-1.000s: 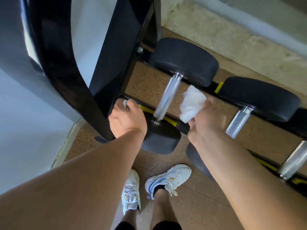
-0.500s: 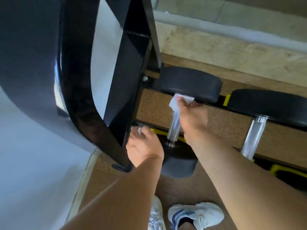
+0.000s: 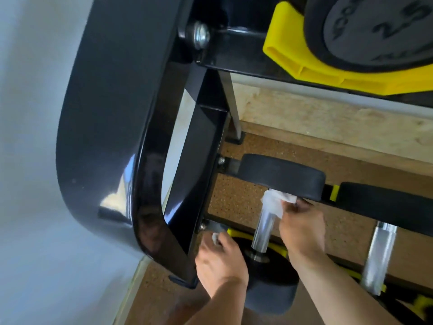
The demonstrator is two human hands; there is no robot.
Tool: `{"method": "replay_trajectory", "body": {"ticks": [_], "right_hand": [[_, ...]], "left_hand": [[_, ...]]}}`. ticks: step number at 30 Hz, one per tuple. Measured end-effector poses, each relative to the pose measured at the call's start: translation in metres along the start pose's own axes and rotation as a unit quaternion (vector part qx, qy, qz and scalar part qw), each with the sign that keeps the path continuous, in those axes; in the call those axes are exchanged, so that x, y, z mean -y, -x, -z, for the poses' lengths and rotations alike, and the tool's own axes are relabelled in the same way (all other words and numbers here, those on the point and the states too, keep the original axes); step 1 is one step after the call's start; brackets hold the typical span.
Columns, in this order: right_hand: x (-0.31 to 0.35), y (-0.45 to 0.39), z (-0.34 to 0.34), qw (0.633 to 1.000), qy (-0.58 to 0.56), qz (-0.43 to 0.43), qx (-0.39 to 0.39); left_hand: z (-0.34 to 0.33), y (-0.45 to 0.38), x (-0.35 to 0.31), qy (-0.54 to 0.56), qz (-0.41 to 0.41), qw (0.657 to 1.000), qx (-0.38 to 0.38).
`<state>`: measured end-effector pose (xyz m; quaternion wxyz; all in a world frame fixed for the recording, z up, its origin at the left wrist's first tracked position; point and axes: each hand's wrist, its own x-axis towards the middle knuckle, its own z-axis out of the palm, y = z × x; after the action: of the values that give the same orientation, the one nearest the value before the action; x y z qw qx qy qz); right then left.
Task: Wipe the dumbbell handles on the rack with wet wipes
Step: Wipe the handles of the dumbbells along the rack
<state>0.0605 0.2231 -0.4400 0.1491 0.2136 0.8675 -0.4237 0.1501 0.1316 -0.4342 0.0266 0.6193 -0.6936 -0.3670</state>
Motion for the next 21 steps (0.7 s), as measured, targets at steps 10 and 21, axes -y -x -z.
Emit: {"method": "replay_trajectory", "body": {"ticks": [10,21], "right_hand": [[-0.027,0.037,0.03,0.878,0.366,0.111,0.287],[-0.003,0.029,0.006,0.981,0.16,0.097,0.051]], "left_hand": [[-0.002,0.0,0.003,0.003,-0.018,1.0,-0.008],[0.003,0.0,-0.001,0.018,0.003,1.0,-0.003]]}}
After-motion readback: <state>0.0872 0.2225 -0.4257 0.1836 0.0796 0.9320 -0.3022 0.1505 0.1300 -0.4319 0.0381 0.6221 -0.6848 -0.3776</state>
